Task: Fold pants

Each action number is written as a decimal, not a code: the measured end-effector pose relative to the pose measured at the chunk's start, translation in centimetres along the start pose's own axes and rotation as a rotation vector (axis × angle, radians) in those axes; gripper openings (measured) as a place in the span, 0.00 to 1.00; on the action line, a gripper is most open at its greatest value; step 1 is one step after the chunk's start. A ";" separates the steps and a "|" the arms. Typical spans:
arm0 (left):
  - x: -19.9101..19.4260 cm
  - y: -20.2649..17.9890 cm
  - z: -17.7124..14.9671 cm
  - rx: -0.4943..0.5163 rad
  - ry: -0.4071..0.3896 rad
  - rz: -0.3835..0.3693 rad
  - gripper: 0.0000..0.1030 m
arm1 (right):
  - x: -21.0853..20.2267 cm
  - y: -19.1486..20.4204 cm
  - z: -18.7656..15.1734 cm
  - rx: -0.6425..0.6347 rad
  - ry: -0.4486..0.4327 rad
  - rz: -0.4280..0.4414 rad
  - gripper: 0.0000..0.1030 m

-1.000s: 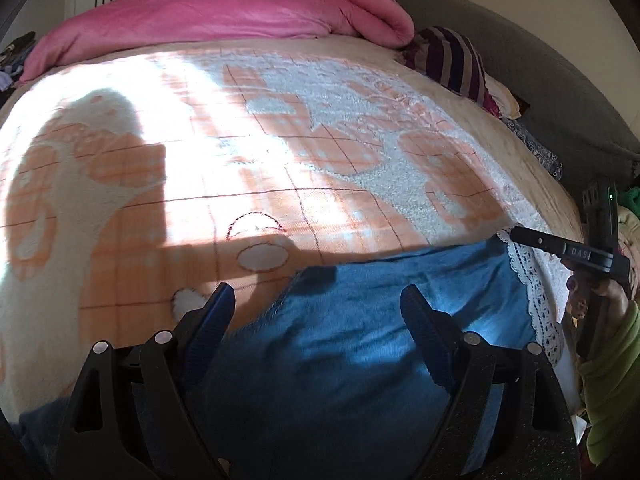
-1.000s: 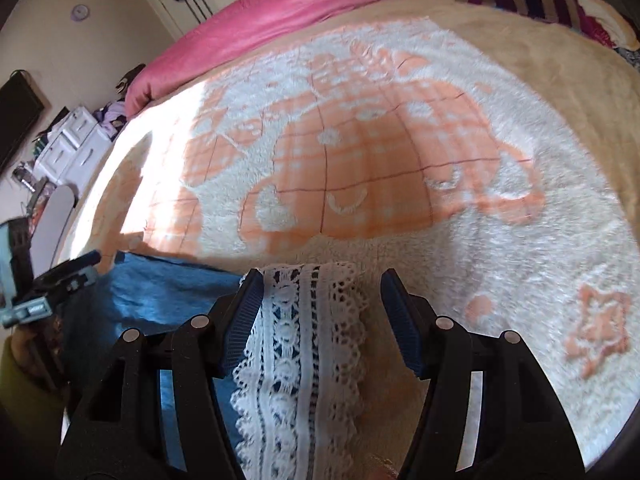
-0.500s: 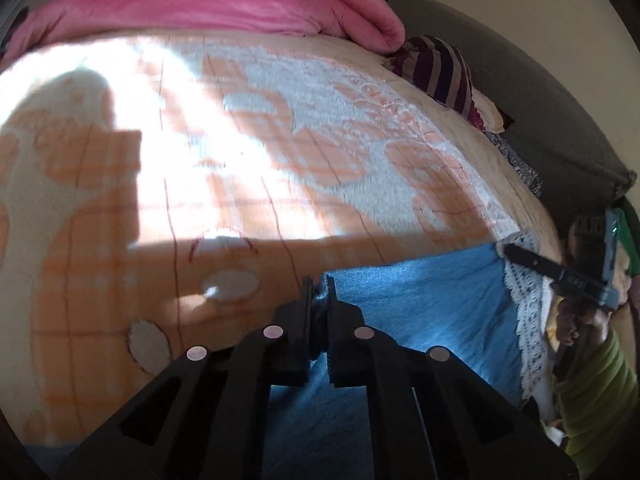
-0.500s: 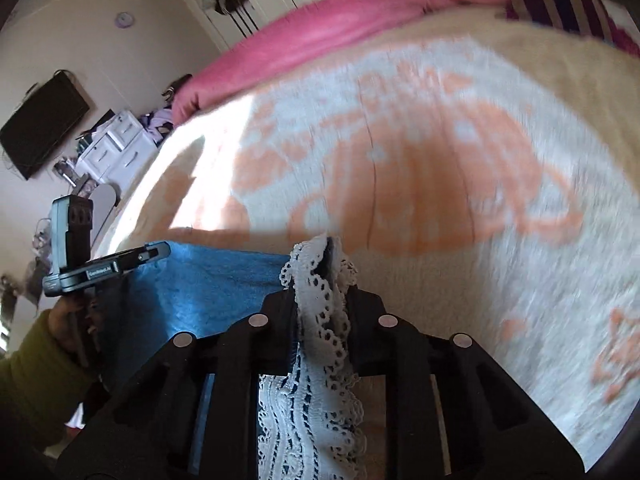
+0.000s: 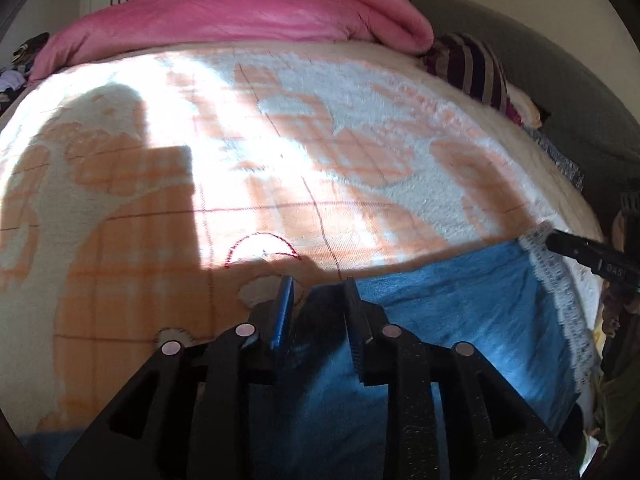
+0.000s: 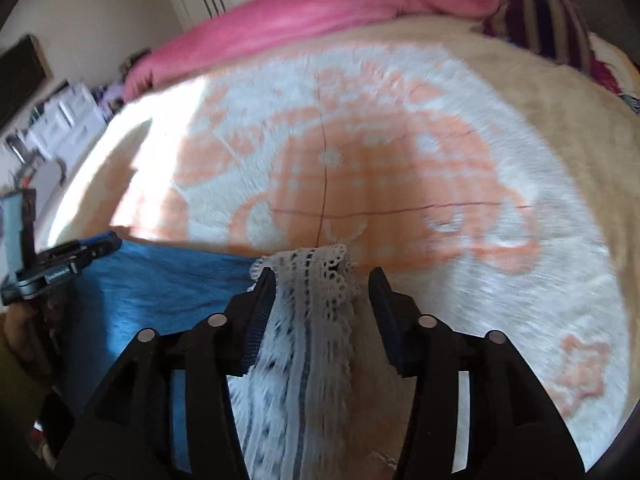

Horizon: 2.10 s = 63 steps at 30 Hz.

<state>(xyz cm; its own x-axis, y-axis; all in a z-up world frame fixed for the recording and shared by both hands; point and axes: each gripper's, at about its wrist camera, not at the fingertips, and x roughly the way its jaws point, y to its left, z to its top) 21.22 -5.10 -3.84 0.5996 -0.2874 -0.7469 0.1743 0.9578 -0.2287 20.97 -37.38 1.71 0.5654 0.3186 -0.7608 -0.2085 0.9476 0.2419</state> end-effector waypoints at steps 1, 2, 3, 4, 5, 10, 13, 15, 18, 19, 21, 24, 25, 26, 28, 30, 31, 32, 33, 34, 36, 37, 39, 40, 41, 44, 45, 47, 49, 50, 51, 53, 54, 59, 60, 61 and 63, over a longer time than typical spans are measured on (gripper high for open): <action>-1.2 0.0 -0.2 -0.004 -0.023 -0.009 0.26 | -1.3 -0.1 -0.5 0.002 -0.023 0.009 0.49; -2.4 0.0 -0.5 -0.004 -0.041 -0.007 0.32 | -2.5 -0.2 -1.1 0.006 -0.040 0.011 0.52; -3.8 0.0 -1.1 -0.006 -0.056 0.003 0.35 | -3.8 -0.4 -2.0 0.015 -0.050 0.015 0.52; -4.9 0.1 -1.6 -0.015 -0.064 0.002 0.39 | -4.6 -0.6 -2.8 0.025 -0.052 0.026 0.52; -6.0 0.2 -2.4 -0.028 -0.072 -0.006 0.39 | -5.4 -0.8 -3.8 0.038 -0.051 0.038 0.52; -10.1 0.2 -7.6 -0.056 -0.082 -0.025 0.39 | -7.1 -1.3 -9.1 0.133 0.005 0.087 0.48; -10.6 -0.3 -10.1 -0.003 -0.051 0.038 0.39 | -7.1 -1.2 -11.3 0.172 0.030 0.041 0.47; -10.3 -0.2 -11.1 0.022 -0.016 0.085 0.39 | -6.6 -1.2 -11.9 0.184 0.047 0.034 0.45; -9.7 1.1 -12.1 -0.003 0.028 0.138 0.49 | -5.8 -0.7 -12.6 0.189 0.069 0.061 0.29; -9.6 1.5 -12.4 -0.017 0.029 0.140 0.50 | -5.7 -0.3 -12.9 0.183 0.076 0.077 0.28; -9.6 1.7 -12.6 -0.019 0.025 0.148 0.50 | -5.3 0.7 -13.0 0.143 0.081 0.066 0.20; -9.6 1.8 -12.6 -0.020 0.026 0.147 0.50 | -5.7 0.9 -13.1 0.130 0.068 0.060 0.13; -9.7 2.0 -12.5 -0.021 0.026 0.150 0.50 | -6.1 0.8 -13.1 0.126 0.059 0.047 0.12; -9.8 2.2 -12.5 -0.023 0.027 0.155 0.50 | -6.6 0.6 -13.2 0.113 0.048 0.031 0.11; -9.8 2.6 -12.5 -0.034 0.025 0.148 0.50 | -6.7 0.3 -13.5 0.108 0.056 0.013 0.11; -9.7 2.7 -12.6 -0.040 0.023 0.143 0.50 | -6.0 0.0 -14.0 0.133 0.068 0.019 0.13; -9.6 2.8 -12.6 -0.040 0.022 0.142 0.50 | -6.0 -0.2 -14.2 0.136 0.063 0.016 0.13; -9.6 2.7 -12.6 -0.039 0.021 0.143 0.50 | -5.9 -0.3 -14.2 0.138 0.062 0.015 0.14; -9.6 2.7 -12.6 -0.039 0.020 0.142 0.50 | -5.9 -0.3 -14.2 0.142 0.063 0.014 0.15; -9.6 2.7 -12.6 -0.039 0.019 0.141 0.50 | -6.0 -0.3 -14.1 0.145 0.065 0.014 0.16; -9.8 2.7 -12.5 -0.040 0.025 0.136 0.50 | -6.5 -0.3 -13.9 0.143 0.066 0.003 0.29; -10.0 2.6 -12.4 -0.042 0.030 0.132 0.55 | -7.0 -0.3 -13.8 0.137 0.054 -0.015 0.32; -11.0 2.1 -12.1 -0.032 0.014 0.120 0.60 | -8.4 0.0 -13.6 0.131 0.009 -0.033 0.33; -11.5 1.9 -11.9 -0.020 0.002 0.127 0.60 | -9.2 0.3 -13.3 0.128 -0.019 -0.043 0.34; -12.0 1.6 -11.7 -0.006 -0.009 0.134 0.60 | -9.6 0.5 -13.2 0.121 -0.036 -0.055 0.38; -12.6 0.7 -11.1 0.023 -0.028 0.139 0.69 | -10.6 3.4 -12.0 0.020 -0.092 -0.082 0.49; -12.6 0.3 -10.9 0.036 -0.033 0.135 0.69 | -10.5 4.3 -11.7 -0.007 -0.096 -0.071 0.52; -12.1 -0.5 -10.8 0.051 -0.026 0.119 0.70 | -9.7 7.0 -11.3 -0.079 -0.089 -0.043 0.57; -11.5 -1.1 -10.9 0.067 -0.013 0.098 0.70 | -8.5 9.3 -11.1 -0.143 -0.073 -0.027 0.60; -11.1 -1.4 -11.0 0.080 -0.007 0.092 0.71 | -7.9 10.6 -11.1 -0.175 -0.063 -0.024 0.62; -10.6 -2.0 -11.2 0.103 0.002 0.090 0.74 | -7.0 12.0 -11.1 -0.214 -0.050 -0.030 0.63; -9.7 -2.6 -11.5 0.136 0.028 0.103 0.77 | -5.3 14.2 -11.1 -0.269 -0.020 -0.028 0.65; -9.4 -2.7 -11.7 0.143 0.035 0.106 0.77 | -4.7 14.8 -11.2 -0.282 -0.005 -0.035 0.66; -8.2 -1.3 -12.7 0.135 0.071 0.148 0.86 | -1.1 14.4 -12.3 -0.264 0.116 -0.133 0.69; -8.2 -0.9 -12.8 0.130 0.070 0.143 0.86 | -0.6 13.5 -12.5 -0.232 0.142 -0.128 0.70; -8.1 -0.5 -12.9 0.126 0.068 0.134 0.87 | -0.6 12.7 -12.7 -0.193 0.127 -0.091 0.70; -8.1 -0.2 -12.9 0.107 0.063 0.119 0.87 | -0.8 12.1 -12.7 -0.165 0.116 -0.063 0.70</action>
<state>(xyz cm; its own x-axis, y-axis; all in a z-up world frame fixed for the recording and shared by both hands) 6.28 -3.05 -5.79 0.5716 -0.1689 -0.8030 0.1896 0.9793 -0.0710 7.87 -26.45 -2.40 0.4881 0.2450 -0.8377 -0.3090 0.9461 0.0966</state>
